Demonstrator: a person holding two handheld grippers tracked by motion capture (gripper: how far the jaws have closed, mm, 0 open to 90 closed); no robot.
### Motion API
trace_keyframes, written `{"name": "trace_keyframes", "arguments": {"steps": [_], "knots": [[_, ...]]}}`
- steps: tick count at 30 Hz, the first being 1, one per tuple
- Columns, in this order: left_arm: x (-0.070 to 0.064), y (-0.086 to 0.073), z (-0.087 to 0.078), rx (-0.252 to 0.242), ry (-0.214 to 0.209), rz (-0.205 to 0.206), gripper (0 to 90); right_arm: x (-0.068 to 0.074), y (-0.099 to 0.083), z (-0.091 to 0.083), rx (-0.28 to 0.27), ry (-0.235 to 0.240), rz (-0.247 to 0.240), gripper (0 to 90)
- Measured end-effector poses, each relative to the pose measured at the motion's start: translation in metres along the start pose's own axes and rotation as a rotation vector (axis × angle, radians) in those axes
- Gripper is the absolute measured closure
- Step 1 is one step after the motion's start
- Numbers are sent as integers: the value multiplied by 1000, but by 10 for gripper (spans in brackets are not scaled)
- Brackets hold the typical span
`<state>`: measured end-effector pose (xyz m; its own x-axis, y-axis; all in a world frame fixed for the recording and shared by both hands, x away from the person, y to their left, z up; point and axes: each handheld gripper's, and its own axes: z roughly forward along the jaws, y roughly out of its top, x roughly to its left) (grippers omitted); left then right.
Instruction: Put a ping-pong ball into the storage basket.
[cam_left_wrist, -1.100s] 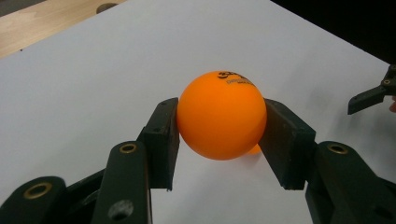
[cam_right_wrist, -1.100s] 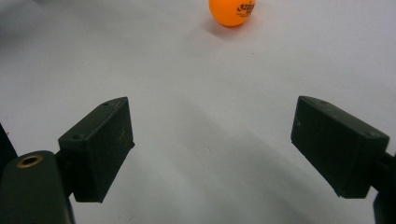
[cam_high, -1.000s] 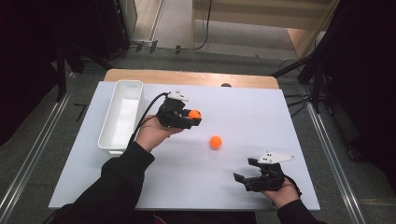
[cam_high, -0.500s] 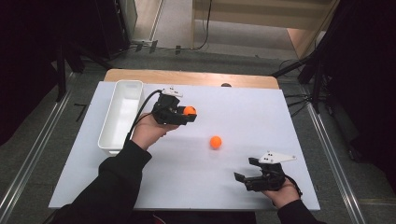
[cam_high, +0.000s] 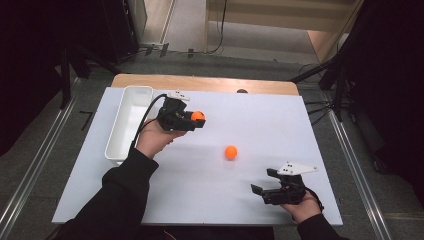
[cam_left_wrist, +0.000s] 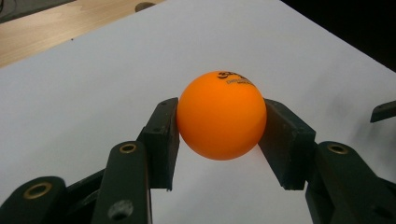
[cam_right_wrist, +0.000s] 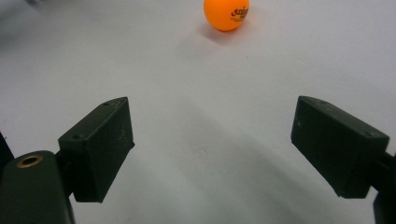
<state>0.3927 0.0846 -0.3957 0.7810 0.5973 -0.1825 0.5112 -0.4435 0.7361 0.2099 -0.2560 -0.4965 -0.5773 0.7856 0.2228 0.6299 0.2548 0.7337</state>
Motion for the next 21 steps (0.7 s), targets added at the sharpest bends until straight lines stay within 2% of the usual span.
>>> {"name": "trace_keyframes", "arguments": {"steps": [8, 16, 21], "knots": [[6, 0, -6, -2, 21, -8, 501, 0, 0, 0, 9, 0, -6, 116], [13, 0, -12, -11, 67, -9, 501, 0, -1, 1, 13, 2, -8, 116], [21, -1, -17, -27, 73, -33, 501, 0, -1, 1, 16, 5, -2, 116]]}}
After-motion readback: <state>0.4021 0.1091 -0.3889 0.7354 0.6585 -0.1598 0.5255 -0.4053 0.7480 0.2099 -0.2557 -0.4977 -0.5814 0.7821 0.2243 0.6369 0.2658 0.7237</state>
